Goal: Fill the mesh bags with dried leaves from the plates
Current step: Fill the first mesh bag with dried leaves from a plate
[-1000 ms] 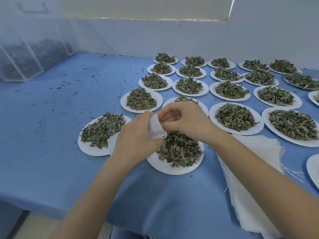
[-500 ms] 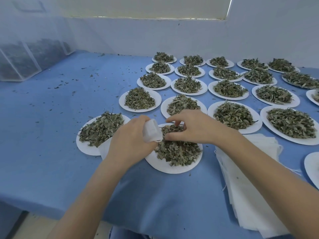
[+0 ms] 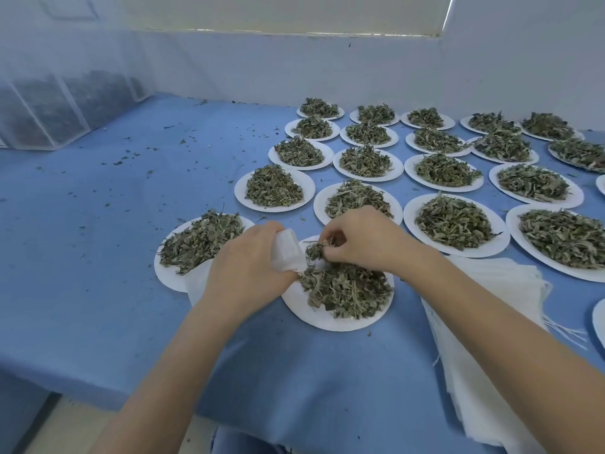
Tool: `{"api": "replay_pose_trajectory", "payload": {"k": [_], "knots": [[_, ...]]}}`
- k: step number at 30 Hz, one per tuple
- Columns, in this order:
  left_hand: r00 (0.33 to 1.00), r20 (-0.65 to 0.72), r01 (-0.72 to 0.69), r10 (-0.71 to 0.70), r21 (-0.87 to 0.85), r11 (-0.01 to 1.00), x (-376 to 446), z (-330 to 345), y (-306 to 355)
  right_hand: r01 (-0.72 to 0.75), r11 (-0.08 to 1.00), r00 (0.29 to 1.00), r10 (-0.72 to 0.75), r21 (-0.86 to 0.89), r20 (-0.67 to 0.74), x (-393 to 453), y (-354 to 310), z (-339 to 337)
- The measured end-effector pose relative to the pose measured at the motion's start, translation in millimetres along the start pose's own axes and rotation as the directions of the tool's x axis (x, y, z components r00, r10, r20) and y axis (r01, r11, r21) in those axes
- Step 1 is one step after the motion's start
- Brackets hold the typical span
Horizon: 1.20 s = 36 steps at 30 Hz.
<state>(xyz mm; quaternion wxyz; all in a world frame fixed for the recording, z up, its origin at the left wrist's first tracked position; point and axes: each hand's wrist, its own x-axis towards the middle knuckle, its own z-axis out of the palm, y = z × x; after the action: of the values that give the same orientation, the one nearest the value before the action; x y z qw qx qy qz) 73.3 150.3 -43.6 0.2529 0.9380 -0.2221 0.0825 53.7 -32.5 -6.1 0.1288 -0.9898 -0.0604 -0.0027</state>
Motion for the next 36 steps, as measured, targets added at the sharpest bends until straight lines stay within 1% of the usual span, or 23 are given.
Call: {"api": "replay_pose_trajectory", "payload": {"k": [4,6,8,11,13,15,17,18,20,22,23,24,26,28,29,32,33,36], "knots": [[1.0,0.023,-0.001,0.001,0.002,1.0,2.0,0.5,-0.5,0.004,0.978,0.994,0.019,0.208,-0.107,-5.1,8.4,-17.8],[0.999,0.033,-0.007,0.007,-0.008,1.0,4.5,0.5,1.2,0.02,0.964,0.991,0.016,0.264,-0.135,-7.2,8.0,-24.1],[1.0,0.024,-0.01,0.011,-0.036,0.999,6.3,0.0,4.6,0.054,0.972,0.991,-0.024,0.23,-0.13,-9.0,3.2,-26.8],[1.0,-0.002,-0.021,0.021,-0.08,0.997,6.4,-0.5,10.2,0.12,0.99,0.989,-0.114,0.068,-0.091,-9.7,-7.7,-25.3],[0.999,-0.002,-0.043,0.042,-0.094,0.995,5.9,-0.1,13.3,0.149,0.989,0.985,-0.148,0.005,-0.086,-9.4,-14.4,-22.6],[0.998,-0.009,-0.069,0.069,-0.069,0.995,5.9,0.6,16.7,0.178,0.983,0.979,-0.174,0.032,-0.106,-9.5,-19.6,-20.1],[0.997,-0.011,-0.082,0.082,-0.037,0.996,6.2,1.0,19.4,0.193,0.973,0.976,-0.177,0.13,-0.122,-10.2,-22.4,-18.8],[0.997,-0.013,-0.082,0.081,-0.047,0.996,5.9,1.3,19.8,0.2,0.96,0.977,-0.182,0.194,-0.108,-11.0,-22.2,-18.9],[0.997,-0.023,-0.081,0.079,-0.099,0.992,5.4,1.4,19.6,0.221,0.931,0.973,-0.229,0.289,-0.007,-13.2,-20.4,-21.7],[0.997,-0.021,-0.073,0.071,-0.13,0.989,4.4,0.8,19.4,0.245,0.925,0.953,-0.285,0.289,0.103,-14.7,-18.9,-24.4],[0.997,-0.018,-0.073,0.071,-0.14,0.987,4.0,0.8,19.4,0.265,0.931,0.948,-0.299,0.252,0.11,-14.2,-18.1,-24.0],[0.997,-0.02,-0.076,0.074,-0.152,0.985,3.8,1.4,19.6,0.283,0.938,0.95,-0.304,0.201,0.078,-13.1,-17.5,-22.4],[0.997,-0.032,-0.081,0.076,-0.181,0.98,3.7,2.8,20.9,0.287,0.951,0.958,-0.282,0.119,-0.056,-11.5,-18.1,-17.2],[0.996,-0.047,-0.081,0.073,-0.199,0.977,3.6,4.2,22.6,0.243,0.959,0.961,-0.219,0.143,-0.168,-11.3,-22.5,-12.6],[0.996,-0.056,-0.085,0.075,-0.199,0.976,3.8,5.2,23.3,0.224,0.961,0.962,-0.192,0.16,-0.193,-10.9,-24.5,-10.3],[0.995,-0.076,-0.081,0.068,-0.194,0.978,4.6,7.3,23.7,0.206,0.967,0.967,-0.177,0.153,-0.184,-10.5,-25.6,-5.7],[0.995,-0.076,-0.081,0.068,-0.184,0.98,5.0,7.7,22.9,0.213,0.96,0.967,-0.18,0.183,-0.178,-11.3,-24.6,-5.8],[0.995,-0.062,-0.088,0.081,-0.115,0.989,5.8,8.3,19.2,0.191,0.887,0.978,-0.133,0.421,-0.162,-14.9,-20.0,-9.6]]}}
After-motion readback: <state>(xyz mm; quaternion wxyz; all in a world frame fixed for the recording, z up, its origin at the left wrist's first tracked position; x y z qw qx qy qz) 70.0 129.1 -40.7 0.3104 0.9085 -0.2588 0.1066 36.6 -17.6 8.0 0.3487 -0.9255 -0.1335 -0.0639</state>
